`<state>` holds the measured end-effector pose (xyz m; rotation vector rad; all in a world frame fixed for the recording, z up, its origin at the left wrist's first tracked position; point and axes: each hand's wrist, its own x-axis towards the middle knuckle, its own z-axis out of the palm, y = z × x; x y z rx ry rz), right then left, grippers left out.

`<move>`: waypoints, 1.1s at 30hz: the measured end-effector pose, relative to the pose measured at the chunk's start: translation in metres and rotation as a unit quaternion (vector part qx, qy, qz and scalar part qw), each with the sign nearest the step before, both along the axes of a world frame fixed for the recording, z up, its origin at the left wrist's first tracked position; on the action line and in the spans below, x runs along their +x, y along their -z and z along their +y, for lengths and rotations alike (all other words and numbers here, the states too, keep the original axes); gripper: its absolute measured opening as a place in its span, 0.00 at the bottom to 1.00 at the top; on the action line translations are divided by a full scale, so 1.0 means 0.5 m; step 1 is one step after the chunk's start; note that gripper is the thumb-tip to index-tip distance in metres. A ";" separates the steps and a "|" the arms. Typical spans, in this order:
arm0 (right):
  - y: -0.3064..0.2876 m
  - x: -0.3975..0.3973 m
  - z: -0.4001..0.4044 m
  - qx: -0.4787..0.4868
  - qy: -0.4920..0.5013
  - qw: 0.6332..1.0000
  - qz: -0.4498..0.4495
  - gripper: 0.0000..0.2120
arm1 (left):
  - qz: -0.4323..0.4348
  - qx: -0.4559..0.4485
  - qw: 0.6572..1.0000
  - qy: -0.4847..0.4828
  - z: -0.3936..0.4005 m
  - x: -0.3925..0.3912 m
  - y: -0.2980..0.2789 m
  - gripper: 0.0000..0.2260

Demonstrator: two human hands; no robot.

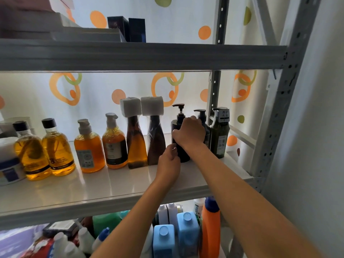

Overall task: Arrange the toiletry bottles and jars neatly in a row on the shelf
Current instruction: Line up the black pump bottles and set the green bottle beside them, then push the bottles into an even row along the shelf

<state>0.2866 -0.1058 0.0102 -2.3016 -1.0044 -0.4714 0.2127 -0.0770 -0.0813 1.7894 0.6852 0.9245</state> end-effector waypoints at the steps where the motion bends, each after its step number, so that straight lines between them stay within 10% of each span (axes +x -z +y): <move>1: 0.001 0.000 0.000 0.002 0.002 1.000 -0.001 0.18 | 0.001 0.000 1.000 0.007 0.001 -0.001 0.000 0.18; 6: 0.005 -0.006 0.005 0.030 0.016 0.999 0.015 0.20 | 0.013 -0.021 0.999 0.042 0.023 -0.025 -0.003 0.20; 11: -0.001 -0.039 0.009 0.263 -0.079 0.962 -0.016 0.12 | -0.053 0.060 0.995 -0.057 0.041 -0.104 -0.038 0.16; 17: 0.014 -0.087 0.045 0.153 -0.152 0.962 0.167 0.23 | -0.026 0.183 0.950 -0.251 0.137 -0.161 -0.160 0.13; 21: 0.012 -0.085 0.055 0.152 -0.149 0.950 0.228 0.29 | 0.077 0.151 0.963 -0.209 0.180 -0.154 -0.182 0.18; 33: 0.036 -0.103 0.062 0.075 -0.092 0.985 0.124 0.20 | 0.150 0.132 0.961 -0.193 0.184 -0.124 -0.140 0.15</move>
